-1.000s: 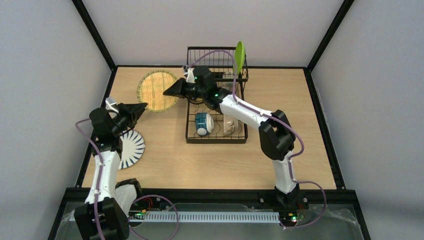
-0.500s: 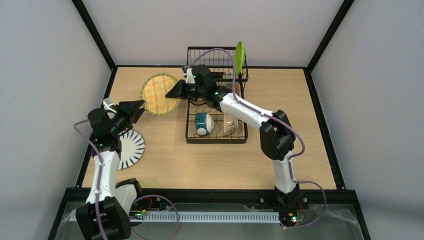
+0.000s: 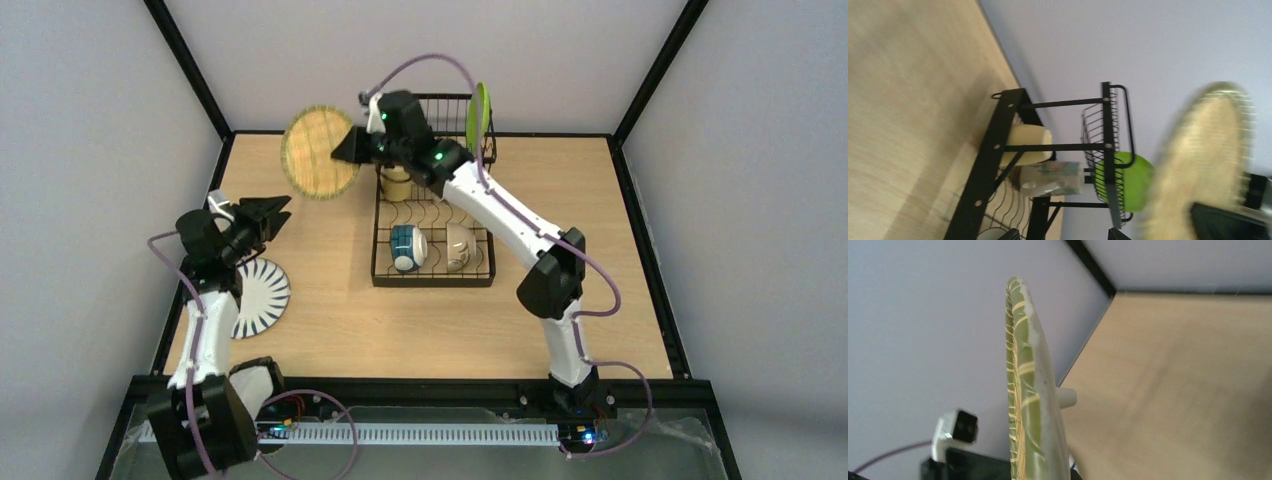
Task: Load the mixed dishes into the dish rack
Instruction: Insert the plate into the dish rack.
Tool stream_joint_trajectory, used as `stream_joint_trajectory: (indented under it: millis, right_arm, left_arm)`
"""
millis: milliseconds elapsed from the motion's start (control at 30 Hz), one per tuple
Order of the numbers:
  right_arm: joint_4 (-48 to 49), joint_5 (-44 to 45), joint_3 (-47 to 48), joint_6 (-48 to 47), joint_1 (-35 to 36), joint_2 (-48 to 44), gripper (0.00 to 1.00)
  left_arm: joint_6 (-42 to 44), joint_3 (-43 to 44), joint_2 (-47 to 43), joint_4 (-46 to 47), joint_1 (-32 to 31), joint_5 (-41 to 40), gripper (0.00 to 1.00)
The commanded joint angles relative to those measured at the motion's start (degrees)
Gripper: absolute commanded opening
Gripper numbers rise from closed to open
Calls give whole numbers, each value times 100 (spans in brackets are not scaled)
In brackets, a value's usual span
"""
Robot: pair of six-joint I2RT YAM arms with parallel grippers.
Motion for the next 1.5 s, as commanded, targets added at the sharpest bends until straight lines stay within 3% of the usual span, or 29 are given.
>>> stream_joint_trajectory:
  millis: [0, 600, 967, 1467]
  right_arm:
    - [-163, 1350, 1120, -925, -92, -267, 0]
    - [-773, 4578, 1423, -3001, -409, -404, 0]
    - [-711, 6076, 1399, -3503, -505, -209, 0]
    - [-1127, 6571, 1155, -3125, -922, -97, 0]
  left_arm:
    - [357, 8, 446, -436, -2, -146, 99]
    - [2927, 2363, 2200, -2356, -977, -262, 99]
    - [3123, 2640, 2694, -2500, -1109, -351, 99]
    - [3183, 2690, 2902, -2531, -1113, -400, 99]
